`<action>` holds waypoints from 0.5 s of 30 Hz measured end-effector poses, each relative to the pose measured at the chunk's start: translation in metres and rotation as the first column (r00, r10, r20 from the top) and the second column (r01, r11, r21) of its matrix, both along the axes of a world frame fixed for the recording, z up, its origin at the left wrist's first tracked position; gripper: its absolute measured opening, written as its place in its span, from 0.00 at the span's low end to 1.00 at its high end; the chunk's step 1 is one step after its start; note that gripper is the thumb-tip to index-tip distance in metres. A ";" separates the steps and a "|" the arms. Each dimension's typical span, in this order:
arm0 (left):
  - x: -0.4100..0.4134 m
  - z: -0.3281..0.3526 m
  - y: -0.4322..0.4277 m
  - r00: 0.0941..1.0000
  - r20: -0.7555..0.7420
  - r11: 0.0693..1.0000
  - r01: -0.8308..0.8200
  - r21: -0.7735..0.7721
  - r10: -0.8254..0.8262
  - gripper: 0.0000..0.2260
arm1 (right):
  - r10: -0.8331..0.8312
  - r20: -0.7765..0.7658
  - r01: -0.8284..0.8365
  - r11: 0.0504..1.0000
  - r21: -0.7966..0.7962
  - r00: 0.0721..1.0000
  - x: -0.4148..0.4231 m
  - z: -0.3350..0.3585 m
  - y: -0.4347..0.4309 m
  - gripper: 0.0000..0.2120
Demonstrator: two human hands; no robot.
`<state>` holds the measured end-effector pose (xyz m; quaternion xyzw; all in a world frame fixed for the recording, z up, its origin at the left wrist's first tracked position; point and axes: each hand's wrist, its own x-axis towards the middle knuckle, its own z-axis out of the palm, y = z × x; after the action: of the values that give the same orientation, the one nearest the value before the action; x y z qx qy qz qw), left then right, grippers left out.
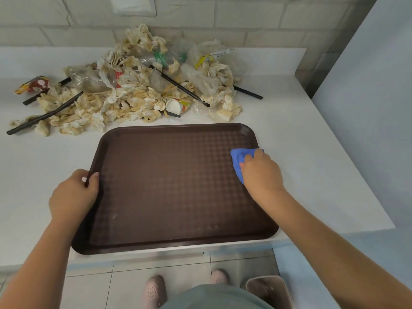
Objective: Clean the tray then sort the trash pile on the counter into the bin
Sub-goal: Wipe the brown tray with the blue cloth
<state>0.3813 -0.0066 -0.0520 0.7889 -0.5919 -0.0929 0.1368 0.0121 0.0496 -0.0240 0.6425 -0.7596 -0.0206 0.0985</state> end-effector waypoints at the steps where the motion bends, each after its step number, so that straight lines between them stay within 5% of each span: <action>1: -0.001 0.001 0.001 1.000 -0.003 1.000 0.000 -0.005 0.000 0.16 | 0.012 0.026 -0.011 1.000 -0.025 1.000 0.002 -0.001 0.018 0.19; 8: -0.004 0.004 0.003 0.999 0.020 0.998 0.049 -0.047 -0.049 0.16 | -0.067 0.195 0.065 0.998 0.015 0.979 0.055 0.006 0.089 0.21; 15: -0.002 0.000 0.001 0.997 -0.033 0.996 0.062 -0.063 -0.064 0.16 | 0.157 0.218 -0.163 0.987 0.010 0.963 0.125 0.003 0.045 0.23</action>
<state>0.3792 -0.0060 -0.0519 0.7633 -0.6168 -0.0925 0.1686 0.1370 0.0942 -0.0208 0.7016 -0.7110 0.0470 0.0074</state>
